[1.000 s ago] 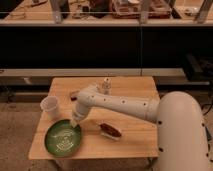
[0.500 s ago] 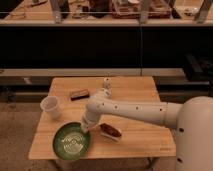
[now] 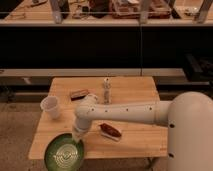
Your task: Drag the ceramic bowl in a circle
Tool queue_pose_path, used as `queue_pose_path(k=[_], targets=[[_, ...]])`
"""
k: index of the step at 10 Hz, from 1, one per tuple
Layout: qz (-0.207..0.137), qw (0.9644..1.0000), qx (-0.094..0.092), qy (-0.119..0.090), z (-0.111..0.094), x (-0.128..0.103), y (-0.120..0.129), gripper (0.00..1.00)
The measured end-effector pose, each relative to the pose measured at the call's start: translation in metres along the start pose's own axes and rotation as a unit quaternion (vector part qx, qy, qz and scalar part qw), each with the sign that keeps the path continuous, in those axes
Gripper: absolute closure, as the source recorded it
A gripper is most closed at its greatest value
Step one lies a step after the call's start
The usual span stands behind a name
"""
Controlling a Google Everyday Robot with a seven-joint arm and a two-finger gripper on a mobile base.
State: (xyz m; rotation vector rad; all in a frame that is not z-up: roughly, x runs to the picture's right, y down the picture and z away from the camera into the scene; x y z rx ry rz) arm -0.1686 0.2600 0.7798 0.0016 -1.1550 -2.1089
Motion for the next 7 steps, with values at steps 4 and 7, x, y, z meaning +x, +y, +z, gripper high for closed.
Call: queue_pose_path(k=[4,7], targets=[[-0.014,0.9979,0.064,-0.002,0.002,0.073,-0.006,1.00],[0.024,0.9982,0.055,-0.001,-0.018,0.094,0.039,1.00]])
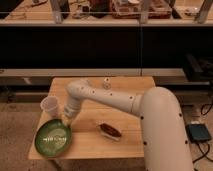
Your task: Drag the ceramic bowl in a circle
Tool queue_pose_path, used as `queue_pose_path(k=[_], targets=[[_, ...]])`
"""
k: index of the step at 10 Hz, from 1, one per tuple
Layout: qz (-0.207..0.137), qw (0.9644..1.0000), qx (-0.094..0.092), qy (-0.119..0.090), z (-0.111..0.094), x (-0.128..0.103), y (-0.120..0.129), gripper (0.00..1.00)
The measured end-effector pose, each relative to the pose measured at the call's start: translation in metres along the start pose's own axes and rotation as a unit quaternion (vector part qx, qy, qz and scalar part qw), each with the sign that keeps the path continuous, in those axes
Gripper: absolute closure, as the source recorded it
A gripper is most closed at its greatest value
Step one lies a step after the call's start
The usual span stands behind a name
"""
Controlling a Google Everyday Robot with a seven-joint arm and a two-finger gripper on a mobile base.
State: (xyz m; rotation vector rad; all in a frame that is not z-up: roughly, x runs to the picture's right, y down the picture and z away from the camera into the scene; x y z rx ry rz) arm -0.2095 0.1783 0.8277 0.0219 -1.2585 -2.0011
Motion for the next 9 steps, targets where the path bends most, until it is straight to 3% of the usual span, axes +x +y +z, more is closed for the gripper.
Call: queue_pose_path(k=[2,5,7,9], targets=[[0.061,0.9980,-0.015,-0.009,-0.012,-0.020,0.047,1.00],[0.113,0.9925,-0.046,-0.008,-0.031,-0.050,0.083,1.00],[0.113,0.9903,-0.081,-0.002,-0.046,-0.070,0.086,1.00],[0.084,0.9911,-0.100,-0.025,-0.041,-0.098,0.068,1.00]])
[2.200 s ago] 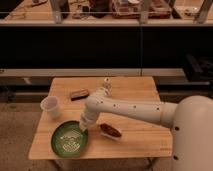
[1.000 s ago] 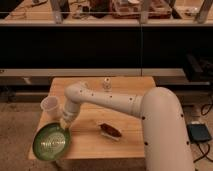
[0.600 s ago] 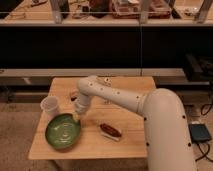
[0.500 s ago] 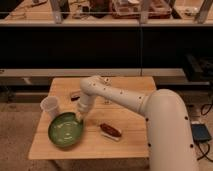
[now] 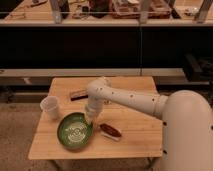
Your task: Drag the ceramic bowl in a circle
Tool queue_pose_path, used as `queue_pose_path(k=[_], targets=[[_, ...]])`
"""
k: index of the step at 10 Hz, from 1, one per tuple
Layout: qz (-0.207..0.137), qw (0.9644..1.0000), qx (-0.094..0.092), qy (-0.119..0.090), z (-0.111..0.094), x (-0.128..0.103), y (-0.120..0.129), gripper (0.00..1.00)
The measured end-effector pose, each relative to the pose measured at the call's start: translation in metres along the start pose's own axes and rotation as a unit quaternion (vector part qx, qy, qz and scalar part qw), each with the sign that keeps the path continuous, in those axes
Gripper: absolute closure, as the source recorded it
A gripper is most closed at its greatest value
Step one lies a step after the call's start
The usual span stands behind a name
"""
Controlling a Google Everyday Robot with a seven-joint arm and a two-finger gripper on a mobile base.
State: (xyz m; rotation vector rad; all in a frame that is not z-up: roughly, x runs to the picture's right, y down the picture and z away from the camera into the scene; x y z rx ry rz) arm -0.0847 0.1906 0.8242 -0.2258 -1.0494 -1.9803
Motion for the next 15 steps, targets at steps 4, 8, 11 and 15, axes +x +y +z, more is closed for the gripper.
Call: queue_pose_path(k=[4,8,11,15], targets=[[-0.044,0.9982,0.013,-0.038,0.031,-0.025,-0.054,1.00],[-0.081,0.9955,0.040,-0.029,0.037,0.026,-0.099,1.00],[-0.073,0.9957,0.057,-0.008,0.026,0.074,-0.092,1.00],[-0.001,0.9988,0.049,0.003,0.013,0.076,-0.022,1.00]])
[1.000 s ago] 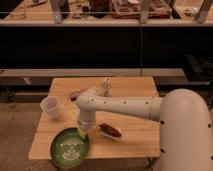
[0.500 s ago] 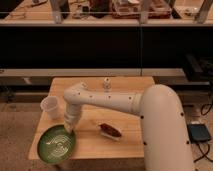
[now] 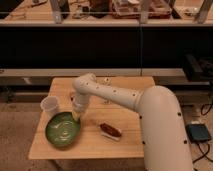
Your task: Drag the ceramic bowl in a circle
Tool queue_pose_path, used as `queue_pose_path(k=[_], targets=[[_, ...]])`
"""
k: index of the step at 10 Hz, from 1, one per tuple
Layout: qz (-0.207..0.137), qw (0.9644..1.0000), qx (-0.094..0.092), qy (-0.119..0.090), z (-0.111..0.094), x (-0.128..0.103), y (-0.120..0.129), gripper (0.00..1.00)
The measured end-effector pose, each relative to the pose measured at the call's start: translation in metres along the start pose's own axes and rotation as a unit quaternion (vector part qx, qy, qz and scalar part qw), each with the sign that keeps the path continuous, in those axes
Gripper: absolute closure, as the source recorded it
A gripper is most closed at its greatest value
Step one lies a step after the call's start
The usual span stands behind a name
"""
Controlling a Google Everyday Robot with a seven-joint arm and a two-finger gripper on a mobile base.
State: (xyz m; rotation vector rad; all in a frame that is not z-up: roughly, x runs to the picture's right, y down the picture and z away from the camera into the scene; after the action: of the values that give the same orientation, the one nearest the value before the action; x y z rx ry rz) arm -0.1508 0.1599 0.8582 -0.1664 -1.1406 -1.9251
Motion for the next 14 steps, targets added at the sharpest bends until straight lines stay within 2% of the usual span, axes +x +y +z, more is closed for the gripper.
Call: queue_pose_path(k=[1,3,4,7,9,11,13,14], targets=[[0.024,0.9997,0.001,0.004,-0.003,-0.009,0.016,1.00],[0.056,0.9984,0.000,0.006,-0.007,-0.027,0.034,1.00],[0.070,0.9975,-0.003,0.008,-0.010,-0.043,0.043,1.00],[0.074,0.9972,-0.013,-0.001,-0.015,-0.086,0.045,1.00],[0.056,0.9983,-0.014,-0.009,-0.011,-0.106,0.028,1.00],[0.022,0.9995,-0.012,-0.019,-0.001,-0.110,-0.001,1.00],[-0.020,0.9994,-0.003,-0.029,0.016,-0.096,-0.035,1.00],[-0.045,0.9984,0.004,-0.033,0.026,-0.080,-0.055,1.00]])
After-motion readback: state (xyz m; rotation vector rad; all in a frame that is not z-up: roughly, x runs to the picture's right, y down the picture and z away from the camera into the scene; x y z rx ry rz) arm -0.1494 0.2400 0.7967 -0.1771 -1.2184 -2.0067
